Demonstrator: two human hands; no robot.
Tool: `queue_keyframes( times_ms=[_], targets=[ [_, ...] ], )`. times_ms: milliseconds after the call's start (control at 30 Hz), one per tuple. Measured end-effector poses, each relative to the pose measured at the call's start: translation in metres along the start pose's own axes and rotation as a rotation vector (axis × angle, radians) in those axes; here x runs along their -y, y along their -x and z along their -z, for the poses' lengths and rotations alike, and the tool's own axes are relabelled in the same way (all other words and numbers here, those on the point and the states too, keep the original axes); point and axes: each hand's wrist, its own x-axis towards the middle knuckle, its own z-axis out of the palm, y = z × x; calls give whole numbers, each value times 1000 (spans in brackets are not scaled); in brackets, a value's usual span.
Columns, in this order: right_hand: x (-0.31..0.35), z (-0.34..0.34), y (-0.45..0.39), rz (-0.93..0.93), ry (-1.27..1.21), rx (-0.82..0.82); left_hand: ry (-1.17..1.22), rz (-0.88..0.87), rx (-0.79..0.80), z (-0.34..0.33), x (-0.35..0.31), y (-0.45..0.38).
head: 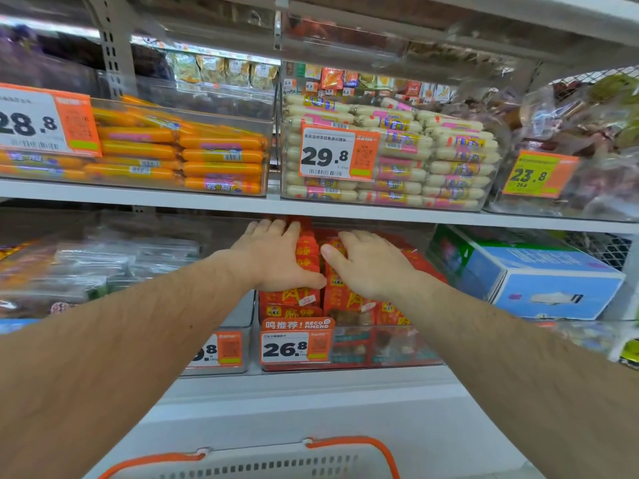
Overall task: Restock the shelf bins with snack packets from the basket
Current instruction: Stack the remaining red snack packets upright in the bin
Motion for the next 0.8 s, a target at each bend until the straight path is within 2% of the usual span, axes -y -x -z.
queue_keyframes(
  times_ms=[133,233,300,367,433,533,600,800],
  targets=[
    [5,2,2,8,-32,54,62,12,25,3,-1,1],
    [-3,17,8,12,-191,-99,24,-32,-33,4,1,11],
    [-27,19,23,-69,-397,-267,23,-100,-259,-7,-2,32],
    [-57,10,39,-164,-419,-317,71,-183,-531,-28,-8,53],
    [-84,-9,48,-176,-304,-224,131,-260,-676,-50,-19,64],
    [-109,-34,47,-120,-81,-30,132,-323,-663,-66,-49,65],
    [-115,-38,45,-118,18,41,110,-334,-664,-65,-68,61],
    [-121,-31,38,-99,-129,116,48,-369,-626,-42,-102,42]
  ],
)
